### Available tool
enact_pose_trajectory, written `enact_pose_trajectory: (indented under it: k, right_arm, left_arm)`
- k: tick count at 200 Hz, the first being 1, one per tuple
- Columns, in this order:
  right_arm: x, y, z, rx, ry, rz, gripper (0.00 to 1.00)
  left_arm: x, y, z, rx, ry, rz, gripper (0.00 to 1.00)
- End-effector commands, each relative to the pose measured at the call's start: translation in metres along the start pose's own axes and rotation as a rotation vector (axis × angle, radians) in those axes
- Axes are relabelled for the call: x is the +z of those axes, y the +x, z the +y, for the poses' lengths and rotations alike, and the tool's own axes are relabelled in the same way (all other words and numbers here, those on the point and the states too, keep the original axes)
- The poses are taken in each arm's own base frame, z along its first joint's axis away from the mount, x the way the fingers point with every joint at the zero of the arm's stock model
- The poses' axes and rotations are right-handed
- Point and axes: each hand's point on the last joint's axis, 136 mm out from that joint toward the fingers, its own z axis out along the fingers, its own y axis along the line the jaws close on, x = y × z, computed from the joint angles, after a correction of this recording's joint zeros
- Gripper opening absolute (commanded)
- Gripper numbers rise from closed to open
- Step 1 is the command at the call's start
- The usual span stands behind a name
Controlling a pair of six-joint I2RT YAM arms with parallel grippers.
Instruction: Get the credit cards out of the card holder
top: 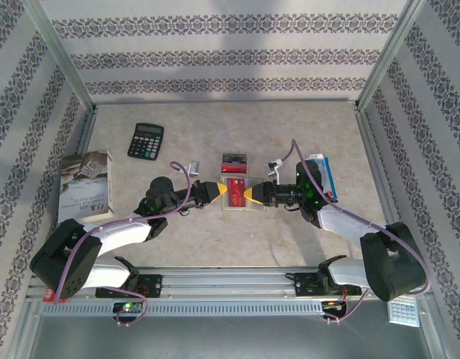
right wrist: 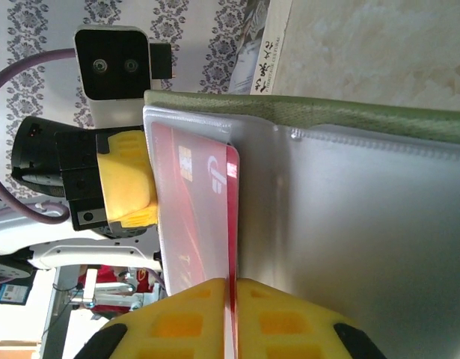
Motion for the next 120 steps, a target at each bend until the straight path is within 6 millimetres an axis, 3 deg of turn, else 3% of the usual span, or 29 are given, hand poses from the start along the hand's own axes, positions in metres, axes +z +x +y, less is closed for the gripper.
enact_pose_trajectory:
  k: [1,27,120]
  right_arm:
    - [-0.006,-0.001,0.006,-0.042,-0.021,-0.014,0.08]
    - [-0.007,0.002,0.003,-0.035,-0.019,-0.011,0.02]
    - [-0.020,0.007,-0.016,-0.010,0.009,-0.025,0.02]
  left_arm:
    - [-0.001,-0.001,-0.013,0.029,0.051,-0.015,0.00]
    - [-0.001,-0.001,-0.013,0.029,0.049,-0.020,0.00]
    - [-0.001,-0.002,-0.016,0.036,0.054,-0.017,0.00]
